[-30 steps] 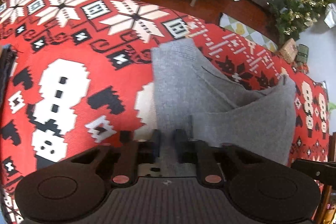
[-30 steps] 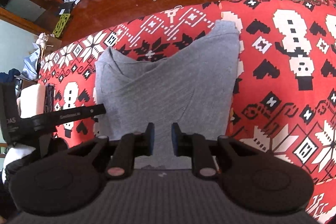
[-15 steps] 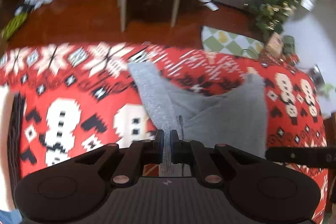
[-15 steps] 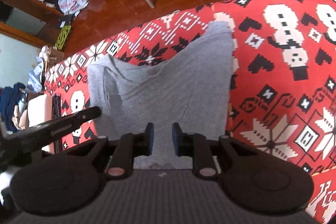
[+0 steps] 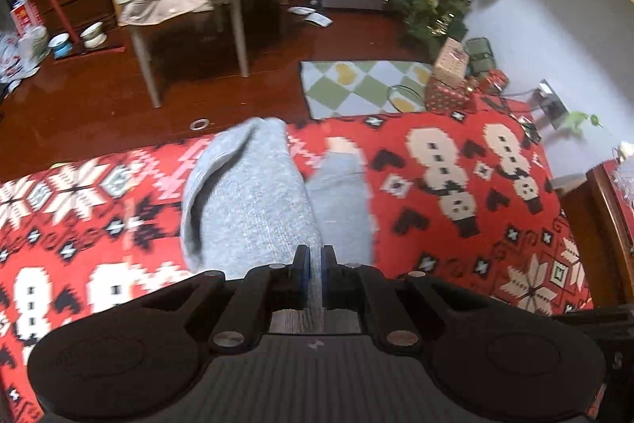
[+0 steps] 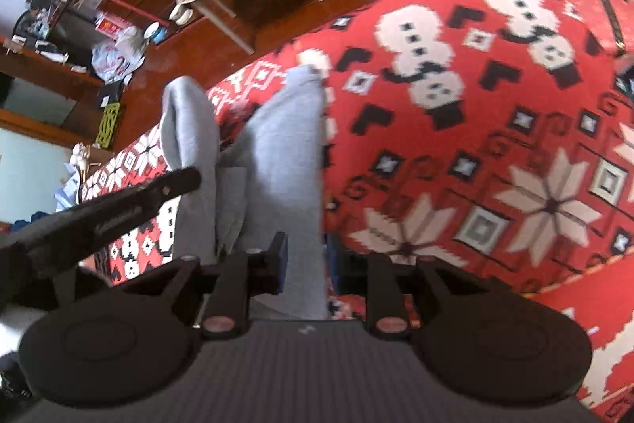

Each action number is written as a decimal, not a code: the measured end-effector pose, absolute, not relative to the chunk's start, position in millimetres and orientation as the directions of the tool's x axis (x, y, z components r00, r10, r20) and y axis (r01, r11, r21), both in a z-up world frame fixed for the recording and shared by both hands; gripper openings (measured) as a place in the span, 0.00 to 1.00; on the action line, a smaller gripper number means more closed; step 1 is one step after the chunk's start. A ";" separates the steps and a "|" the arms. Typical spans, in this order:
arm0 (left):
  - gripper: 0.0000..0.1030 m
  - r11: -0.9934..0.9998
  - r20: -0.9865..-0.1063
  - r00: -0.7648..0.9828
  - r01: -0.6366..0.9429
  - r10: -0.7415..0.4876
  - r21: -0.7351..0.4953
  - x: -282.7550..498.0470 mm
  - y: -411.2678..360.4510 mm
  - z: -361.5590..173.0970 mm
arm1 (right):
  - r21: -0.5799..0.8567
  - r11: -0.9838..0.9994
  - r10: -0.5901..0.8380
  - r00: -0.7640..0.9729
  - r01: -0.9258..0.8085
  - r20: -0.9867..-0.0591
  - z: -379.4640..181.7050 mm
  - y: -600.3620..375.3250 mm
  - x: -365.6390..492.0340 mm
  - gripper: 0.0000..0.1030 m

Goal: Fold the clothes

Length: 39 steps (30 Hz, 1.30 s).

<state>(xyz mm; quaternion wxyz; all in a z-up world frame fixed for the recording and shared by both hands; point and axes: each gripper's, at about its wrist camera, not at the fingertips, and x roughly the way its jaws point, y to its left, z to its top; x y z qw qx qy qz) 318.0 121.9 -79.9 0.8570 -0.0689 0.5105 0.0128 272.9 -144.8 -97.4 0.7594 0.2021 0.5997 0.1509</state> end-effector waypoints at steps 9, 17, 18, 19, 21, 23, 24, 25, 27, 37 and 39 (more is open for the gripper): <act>0.07 0.996 -0.922 0.385 -0.056 -0.042 -0.068 328.3 78.5 -129.1 | 0.508 0.859 0.480 0.246 0.064 -0.842 -115.5 -183.0 271.6 0.27; 0.19 0.980 -0.915 0.389 -0.119 -0.104 -0.162 300.3 122.6 -98.4 | 0.549 0.836 0.522 0.266 0.031 -0.810 -125.2 -163.1 303.1 0.30; 0.20 0.978 -0.914 0.392 -0.128 -0.102 -0.164 297.7 130.6 -93.8 | 0.547 0.837 0.522 0.266 0.022 -0.810 -127.4 -157.4 309.2 0.30; 0.23 0.977 -0.913 0.396 -0.138 -0.098 -0.165 295.5 138.8 -89.4 | 0.544 0.839 0.522 0.267 0.013 -0.810 -129.4 -150.8 315.4 0.30; 0.27 0.972 -0.911 0.404 -0.172 -0.079 -0.160 296.9 158.8 -84.1 | 0.541 0.841 0.520 0.267 0.003 -0.811 -133.6 -139.0 326.9 0.30; 0.27 0.960 -0.914 0.401 -0.223 -0.067 -0.168 302.3 182.4 -85.2 | 0.539 0.842 0.520 0.271 -0.002 -0.810 -138.9 -126.3 340.0 0.30; 0.27 0.951 -0.916 0.395 -0.254 -0.065 -0.177 307.1 193.9 -89.3 | 0.540 0.841 0.520 0.273 -0.003 -0.809 -142.1 -120.1 346.9 0.31; 0.27 0.940 -0.917 0.391 -0.279 -0.074 -0.195 312.3 203.6 -94.0 | 0.540 0.842 0.520 0.274 -0.003 -0.809 -145.4 -113.4 355.0 0.31; 0.30 0.916 -0.918 0.385 -0.329 -0.092 -0.230 322.6 222.6 -103.5 | 0.539 0.842 0.518 0.277 0.003 -0.810 -152.0 -104.4 369.2 0.31; 0.36 0.869 -0.922 0.346 -0.385 -0.174 -0.309 349.2 238.3 -134.6 | 0.568 0.823 0.545 0.258 0.021 -0.798 -174.4 -79.6 412.6 0.02; 0.37 0.870 -0.919 0.350 -0.379 -0.180 -0.315 348.2 235.4 -133.6 | 0.564 0.825 0.542 0.292 -0.007 -0.788 -159.5 -78.9 410.1 0.02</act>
